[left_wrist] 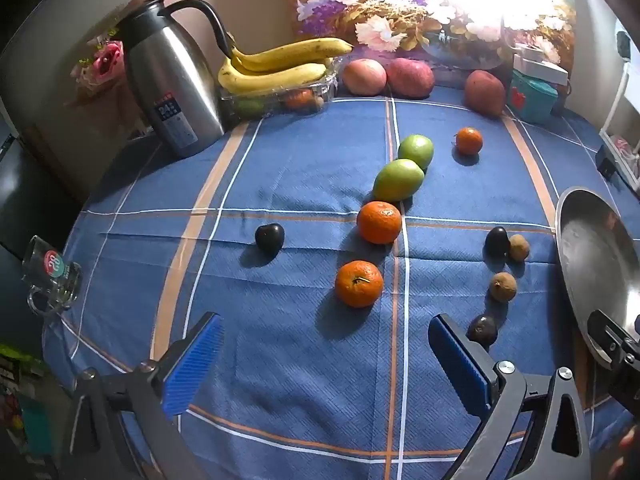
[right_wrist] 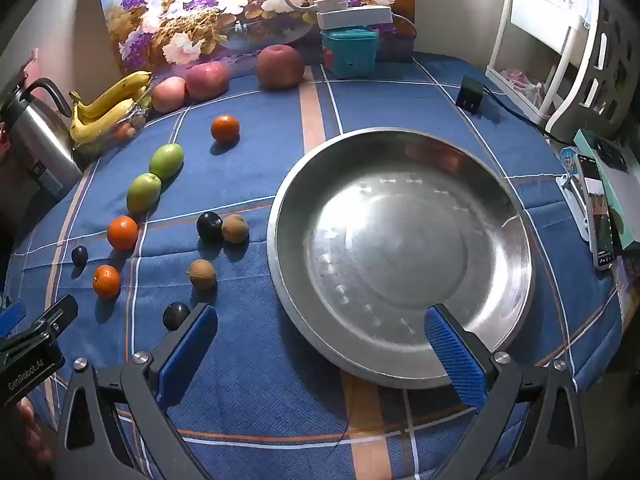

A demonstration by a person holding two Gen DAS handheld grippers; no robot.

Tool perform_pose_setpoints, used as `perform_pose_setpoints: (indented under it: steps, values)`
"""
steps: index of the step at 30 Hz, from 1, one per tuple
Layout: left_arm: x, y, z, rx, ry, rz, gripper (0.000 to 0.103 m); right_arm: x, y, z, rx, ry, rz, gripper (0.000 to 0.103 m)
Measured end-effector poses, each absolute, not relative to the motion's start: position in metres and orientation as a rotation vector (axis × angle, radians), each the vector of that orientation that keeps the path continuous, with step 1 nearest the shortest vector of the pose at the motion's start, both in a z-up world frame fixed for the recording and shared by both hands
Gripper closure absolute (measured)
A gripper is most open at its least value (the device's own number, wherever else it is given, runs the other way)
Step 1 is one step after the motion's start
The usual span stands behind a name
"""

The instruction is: Organize fruits

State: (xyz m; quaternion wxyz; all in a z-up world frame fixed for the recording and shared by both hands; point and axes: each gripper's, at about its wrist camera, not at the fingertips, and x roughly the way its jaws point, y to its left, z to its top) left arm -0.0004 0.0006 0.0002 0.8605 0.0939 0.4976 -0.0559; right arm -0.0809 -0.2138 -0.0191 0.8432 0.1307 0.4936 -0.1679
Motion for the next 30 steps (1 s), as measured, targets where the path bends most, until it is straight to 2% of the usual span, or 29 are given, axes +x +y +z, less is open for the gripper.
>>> perform_pose_setpoints:
  steps: [30]
  values:
    - [-0.002, -0.006, -0.023, 0.229, 1.115, -0.133, 0.000, -0.076, -0.208, -0.031, 0.255, 1.085, -0.343, 0.000]
